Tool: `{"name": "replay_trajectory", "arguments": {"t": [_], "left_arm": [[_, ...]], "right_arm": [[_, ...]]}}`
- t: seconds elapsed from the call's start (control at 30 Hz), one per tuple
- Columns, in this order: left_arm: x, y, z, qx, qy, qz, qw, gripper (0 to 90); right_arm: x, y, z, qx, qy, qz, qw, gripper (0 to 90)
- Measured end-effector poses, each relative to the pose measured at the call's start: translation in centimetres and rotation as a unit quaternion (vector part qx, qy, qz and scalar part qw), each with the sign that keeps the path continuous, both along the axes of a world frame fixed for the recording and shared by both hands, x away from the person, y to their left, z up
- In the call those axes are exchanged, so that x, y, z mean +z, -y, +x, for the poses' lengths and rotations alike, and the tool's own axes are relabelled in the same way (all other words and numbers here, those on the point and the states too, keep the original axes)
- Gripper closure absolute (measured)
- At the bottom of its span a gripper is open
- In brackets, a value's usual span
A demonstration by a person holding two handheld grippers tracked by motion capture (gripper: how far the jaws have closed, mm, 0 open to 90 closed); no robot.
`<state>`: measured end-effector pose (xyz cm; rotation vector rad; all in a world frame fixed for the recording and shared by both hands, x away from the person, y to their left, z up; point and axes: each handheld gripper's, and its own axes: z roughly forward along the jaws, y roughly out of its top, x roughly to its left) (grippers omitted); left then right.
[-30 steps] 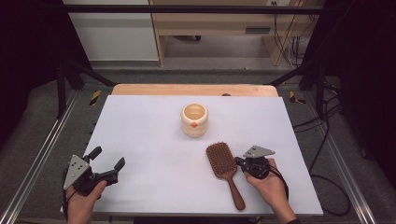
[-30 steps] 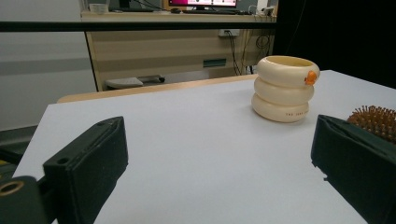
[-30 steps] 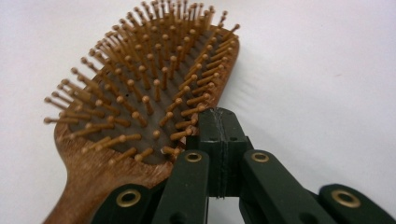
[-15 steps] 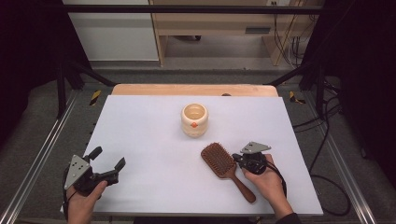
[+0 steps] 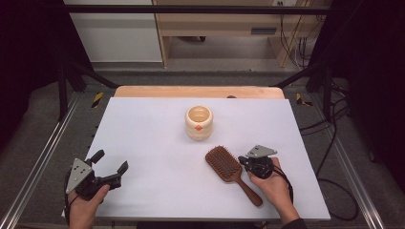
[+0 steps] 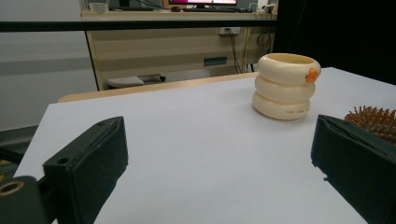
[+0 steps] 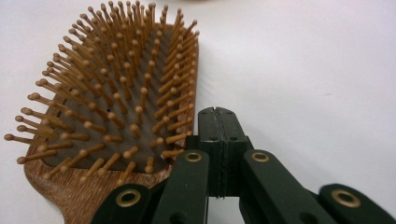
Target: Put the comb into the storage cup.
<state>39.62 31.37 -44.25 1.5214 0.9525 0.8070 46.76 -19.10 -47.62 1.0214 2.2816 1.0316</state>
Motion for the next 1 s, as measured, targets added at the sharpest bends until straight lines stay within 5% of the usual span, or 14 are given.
{"name": "replay_trajectory", "arguments": {"t": [0.5, 1.0], "left_arm": [[0.0, -0.2, 0.0, 0.004, 0.001, -0.001, 1.0, 4.0], [0.0, -0.2, 0.0, 0.007, 0.001, 0.0, 1.0, 4.0]], "right_arm": [[2.1, 0.5, -3.1, -0.017, 0.038, 0.011, 0.9991, 83.3], [2.9, 0.4, -5.5, -0.048, -0.01, -0.002, 0.9988, 25.6]]}}
